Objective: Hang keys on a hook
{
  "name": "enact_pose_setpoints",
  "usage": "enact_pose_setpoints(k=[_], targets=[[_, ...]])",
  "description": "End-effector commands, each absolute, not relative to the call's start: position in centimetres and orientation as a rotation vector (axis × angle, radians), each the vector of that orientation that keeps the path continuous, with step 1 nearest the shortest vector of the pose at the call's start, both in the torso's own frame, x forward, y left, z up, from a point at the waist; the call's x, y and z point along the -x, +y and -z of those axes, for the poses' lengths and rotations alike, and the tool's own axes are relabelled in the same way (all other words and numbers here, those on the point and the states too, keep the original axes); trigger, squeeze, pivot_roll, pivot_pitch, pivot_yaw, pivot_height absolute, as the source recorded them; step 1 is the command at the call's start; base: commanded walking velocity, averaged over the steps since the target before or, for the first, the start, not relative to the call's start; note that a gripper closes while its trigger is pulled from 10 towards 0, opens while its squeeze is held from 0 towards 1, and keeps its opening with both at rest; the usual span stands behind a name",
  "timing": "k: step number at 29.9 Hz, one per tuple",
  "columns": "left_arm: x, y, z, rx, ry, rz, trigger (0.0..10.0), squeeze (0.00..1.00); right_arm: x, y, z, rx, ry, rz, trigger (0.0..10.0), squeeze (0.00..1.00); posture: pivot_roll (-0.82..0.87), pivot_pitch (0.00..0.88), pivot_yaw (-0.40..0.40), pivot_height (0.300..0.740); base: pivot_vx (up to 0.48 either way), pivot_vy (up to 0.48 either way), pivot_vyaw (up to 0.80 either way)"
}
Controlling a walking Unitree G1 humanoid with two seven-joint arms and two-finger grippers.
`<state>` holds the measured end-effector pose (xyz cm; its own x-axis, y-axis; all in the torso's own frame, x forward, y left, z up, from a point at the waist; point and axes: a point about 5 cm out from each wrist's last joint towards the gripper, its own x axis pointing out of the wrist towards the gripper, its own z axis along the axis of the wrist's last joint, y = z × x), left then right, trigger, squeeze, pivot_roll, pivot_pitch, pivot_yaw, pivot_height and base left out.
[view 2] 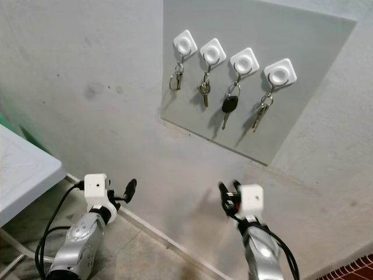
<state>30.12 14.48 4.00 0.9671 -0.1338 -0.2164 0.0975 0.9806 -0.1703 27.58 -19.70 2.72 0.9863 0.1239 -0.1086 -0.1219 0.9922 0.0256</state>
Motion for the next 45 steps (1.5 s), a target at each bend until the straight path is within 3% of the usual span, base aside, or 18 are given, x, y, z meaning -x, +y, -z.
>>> enact_pose_setpoints(k=[1, 9, 14, 20, 21, 25, 36, 45], targets=[[-30.1, 14.5, -3.5, 0.132, 0.231, 0.121, 10.0, 0.0, -27.0, -20.1, -1.9, -0.002, 0.143, -0.099, 10.0, 0.0, -0.02, 0.021, -0.034, 0.74, 0.0, 0.0, 0.0], [-28.6, 15.0, -0.2, 0.082, 0.351, 0.094, 10.0, 0.0, -24.2, -21.2, 2.1, 0.043, 0.363, -0.017, 10.0, 0.0, -0.02, 0.012, -0.025, 0.74, 0.0, 0.0, 0.0], [-27.1, 15.0, 1.7, -0.043, 0.433, 0.107, 10.0, 0.0, -22.6, -21.7, 3.7, 0.095, 0.481, 0.023, 10.0, 0.0, -0.02, 0.013, -0.016, 0.74, 0.0, 0.0, 0.0], [-24.5, 15.0, 4.3, 0.056, 0.596, 0.14, 10.0, 0.0, -20.3, -22.2, 5.8, 0.059, 0.665, 0.056, 10.0, 0.0, -0.03, 0.0, -0.011, 0.74, 0.0, 0.0, 0.0], [-22.7, 15.5, 5.7, 0.083, 0.692, 0.121, 10.0, 0.0, -19.3, -22.5, 6.5, 0.023, 0.713, 0.083, 10.0, 0.0, -0.03, 0.0, -0.01, 0.74, 0.0, 0.0, 0.0], [-19.9, 16.7, 7.3, 0.093, 0.785, 0.073, 10.0, 0.0, -16.3, -23.2, 7.9, 0.025, 0.829, 0.136, 10.0, 0.0, -0.04, 0.0, -0.008, 0.74, 0.0, 0.0, 0.0], [-17.3, 19.4, 8.2, 0.105, 0.814, -0.019, 10.0, 0.0, -10.3, -23.5, 9.9, -0.06, 0.962, 0.229, 10.0, 0.0, -0.03, 0.0, -0.022, 0.74, 0.0, 0.0, 0.0], [-17.4, 20.3, 8.0, 0.114, 0.799, -0.063, 10.0, 0.0, -9.8, -23.5, 10.1, -0.127, 0.954, 0.297, 10.0, 0.0, -0.04, 0.0, -0.022, 0.74, 0.0, 0.0, 0.0]])
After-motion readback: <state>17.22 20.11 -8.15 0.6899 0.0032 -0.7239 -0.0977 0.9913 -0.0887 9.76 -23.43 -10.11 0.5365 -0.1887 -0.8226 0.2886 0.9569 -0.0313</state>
